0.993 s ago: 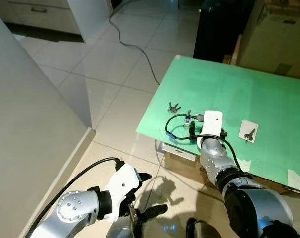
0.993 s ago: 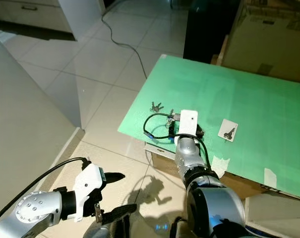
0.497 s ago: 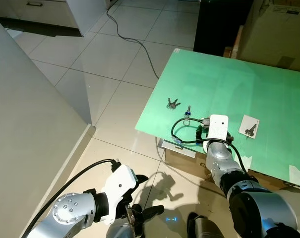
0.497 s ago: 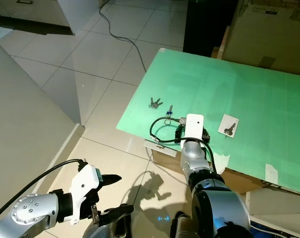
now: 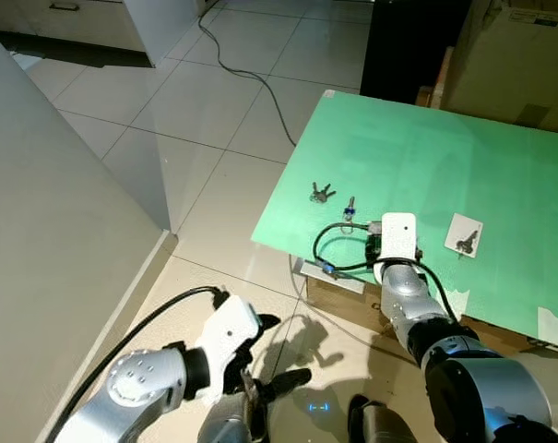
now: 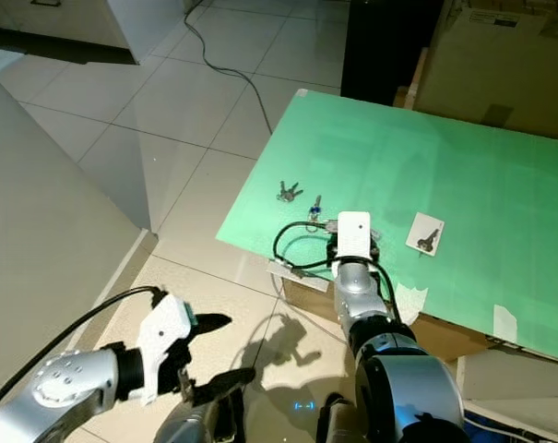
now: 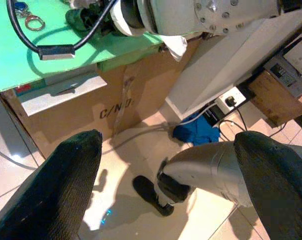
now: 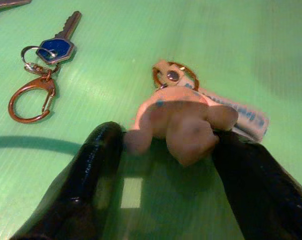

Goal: Hang keys on a hook

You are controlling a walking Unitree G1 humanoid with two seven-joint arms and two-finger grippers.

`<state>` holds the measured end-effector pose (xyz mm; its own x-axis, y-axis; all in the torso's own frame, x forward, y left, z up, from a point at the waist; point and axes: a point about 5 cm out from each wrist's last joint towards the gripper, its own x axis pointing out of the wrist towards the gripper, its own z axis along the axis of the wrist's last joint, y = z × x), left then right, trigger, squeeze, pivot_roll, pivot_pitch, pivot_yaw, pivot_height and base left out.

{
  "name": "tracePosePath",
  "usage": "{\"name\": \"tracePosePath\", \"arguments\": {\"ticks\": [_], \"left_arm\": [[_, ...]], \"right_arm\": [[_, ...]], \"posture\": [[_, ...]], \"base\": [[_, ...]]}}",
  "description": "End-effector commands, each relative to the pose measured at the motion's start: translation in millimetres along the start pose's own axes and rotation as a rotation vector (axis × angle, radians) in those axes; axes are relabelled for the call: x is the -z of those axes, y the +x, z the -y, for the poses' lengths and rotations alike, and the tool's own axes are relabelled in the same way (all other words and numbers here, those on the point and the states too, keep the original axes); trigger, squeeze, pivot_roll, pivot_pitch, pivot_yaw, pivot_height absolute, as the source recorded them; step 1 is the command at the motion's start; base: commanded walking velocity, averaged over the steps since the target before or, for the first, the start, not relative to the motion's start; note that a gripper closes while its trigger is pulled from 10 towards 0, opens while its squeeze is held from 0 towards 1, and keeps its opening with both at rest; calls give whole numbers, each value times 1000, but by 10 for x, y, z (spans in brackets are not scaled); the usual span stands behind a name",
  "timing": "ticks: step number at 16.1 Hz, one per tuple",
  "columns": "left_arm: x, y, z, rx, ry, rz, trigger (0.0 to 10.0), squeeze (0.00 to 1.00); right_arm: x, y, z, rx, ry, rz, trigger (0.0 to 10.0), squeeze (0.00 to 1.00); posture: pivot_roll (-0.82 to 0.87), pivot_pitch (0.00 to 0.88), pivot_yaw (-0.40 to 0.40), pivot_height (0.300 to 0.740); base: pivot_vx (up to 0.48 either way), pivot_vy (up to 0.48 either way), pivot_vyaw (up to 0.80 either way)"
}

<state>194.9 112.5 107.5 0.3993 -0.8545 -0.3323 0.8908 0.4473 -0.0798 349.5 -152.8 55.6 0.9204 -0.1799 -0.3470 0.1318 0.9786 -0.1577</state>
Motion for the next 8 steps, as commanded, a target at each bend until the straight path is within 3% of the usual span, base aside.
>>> {"name": "tracePosePath", "arguments": {"ticks": [1, 6, 8], "left_arm": [[40, 17, 7, 2, -13, -7, 10000, 0], [16, 152, -72, 2, -2, 23, 10000, 0], [30, 209, -146, -16, -2, 32, 10000, 0]], "right_arm": [[128, -43, -72, -33, -24, -37, 0, 0], [111, -48, -93, -64, -43, -6, 0, 0], [-11, -35, -129, -85, -60, 59, 0, 0]], "posture": [[165, 260, 103, 740], [125, 200, 76, 740], [105, 166, 64, 740]], "base": [[0, 0, 0], [0, 0, 0], [0, 0, 0]]}}
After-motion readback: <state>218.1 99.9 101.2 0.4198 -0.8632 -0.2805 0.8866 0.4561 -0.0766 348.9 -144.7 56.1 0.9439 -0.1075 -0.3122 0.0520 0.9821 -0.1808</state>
